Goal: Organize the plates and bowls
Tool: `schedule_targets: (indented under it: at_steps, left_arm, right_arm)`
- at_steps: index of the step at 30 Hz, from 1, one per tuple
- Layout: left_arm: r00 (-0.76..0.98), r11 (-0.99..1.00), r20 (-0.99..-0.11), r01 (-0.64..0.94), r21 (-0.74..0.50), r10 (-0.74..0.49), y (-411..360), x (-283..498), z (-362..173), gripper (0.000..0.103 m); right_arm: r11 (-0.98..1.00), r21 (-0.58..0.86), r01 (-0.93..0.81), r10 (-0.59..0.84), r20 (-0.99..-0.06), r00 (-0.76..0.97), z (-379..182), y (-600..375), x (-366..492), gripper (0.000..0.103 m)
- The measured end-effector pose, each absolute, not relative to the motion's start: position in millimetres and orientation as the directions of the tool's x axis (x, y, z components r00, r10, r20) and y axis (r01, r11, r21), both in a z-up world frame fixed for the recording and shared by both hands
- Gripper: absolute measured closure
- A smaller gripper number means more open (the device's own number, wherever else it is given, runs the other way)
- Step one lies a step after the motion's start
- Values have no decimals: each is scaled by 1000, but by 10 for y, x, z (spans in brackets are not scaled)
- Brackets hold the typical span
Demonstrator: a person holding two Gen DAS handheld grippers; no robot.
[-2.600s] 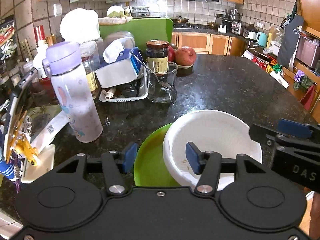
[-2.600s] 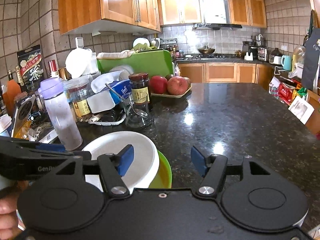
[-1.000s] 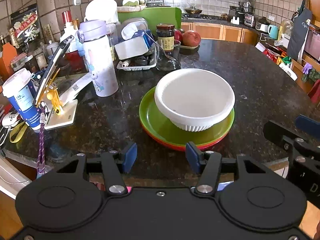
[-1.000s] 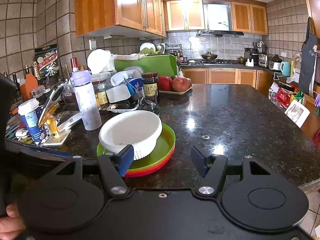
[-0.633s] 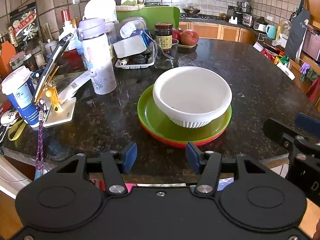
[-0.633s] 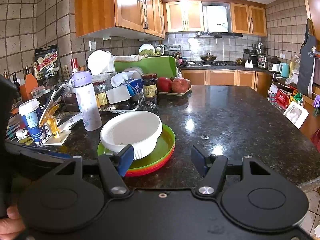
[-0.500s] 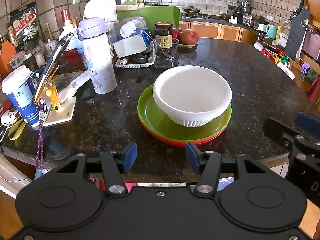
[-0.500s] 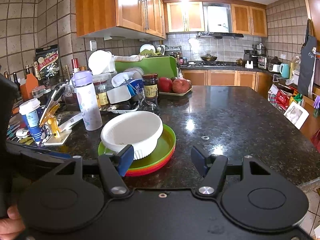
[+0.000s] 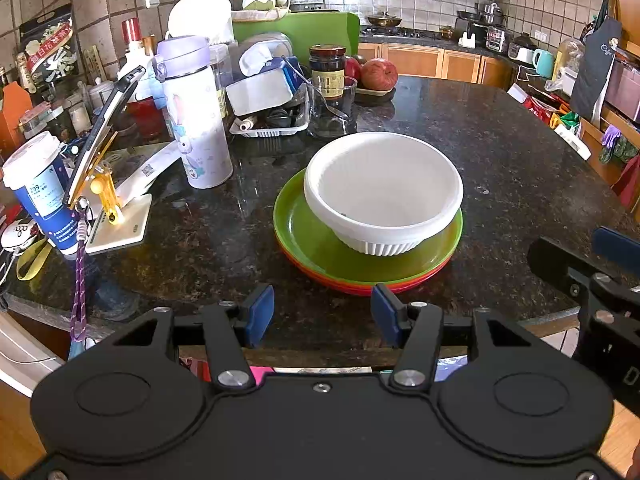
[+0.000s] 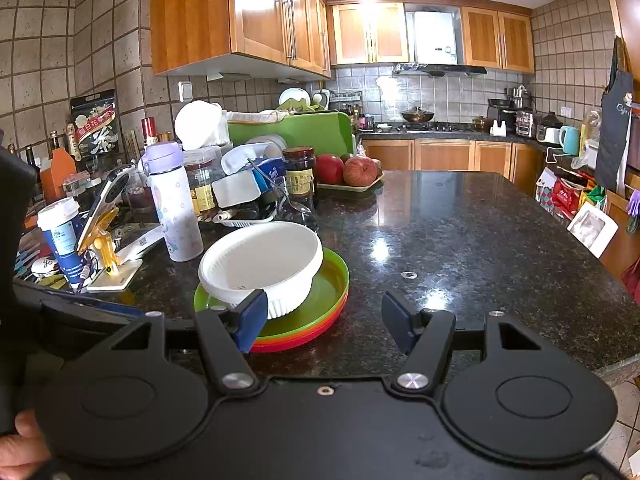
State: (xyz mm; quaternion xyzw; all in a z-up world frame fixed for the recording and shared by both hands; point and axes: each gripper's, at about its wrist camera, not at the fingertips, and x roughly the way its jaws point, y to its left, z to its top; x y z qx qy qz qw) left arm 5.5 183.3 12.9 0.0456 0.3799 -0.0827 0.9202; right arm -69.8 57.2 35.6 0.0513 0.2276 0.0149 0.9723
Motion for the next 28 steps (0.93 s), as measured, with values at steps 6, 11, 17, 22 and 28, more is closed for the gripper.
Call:
schedule_targets:
  at_steps: [6,11,17,22,28]
  left_arm:
    - [692,983,-713,185,23,-114,1814,74,115,43]
    - [688,982,-717,186,22,-114,1806,83,111,43]
    - [677,983,-727,185,14,-117,1812,120,94,43]
    - [675,983,-728,184,10,-119,1809,137,94,43]
    - [674,983,-729,184,8,-120,1811,152,91,43]
  right_arm:
    - [994,107,-5,52,-442,895,353,569,-695,37]
    - [994,107,-5,52,-444,894,348,568,-692,37]
    - [994,108,-6,54,-451,891,332,563,-667,37]
    - [994,110,-8,57,-453,890,330,552,-649,37]
    - [993,114,-8,59,-455,888,322,542,-635,37]
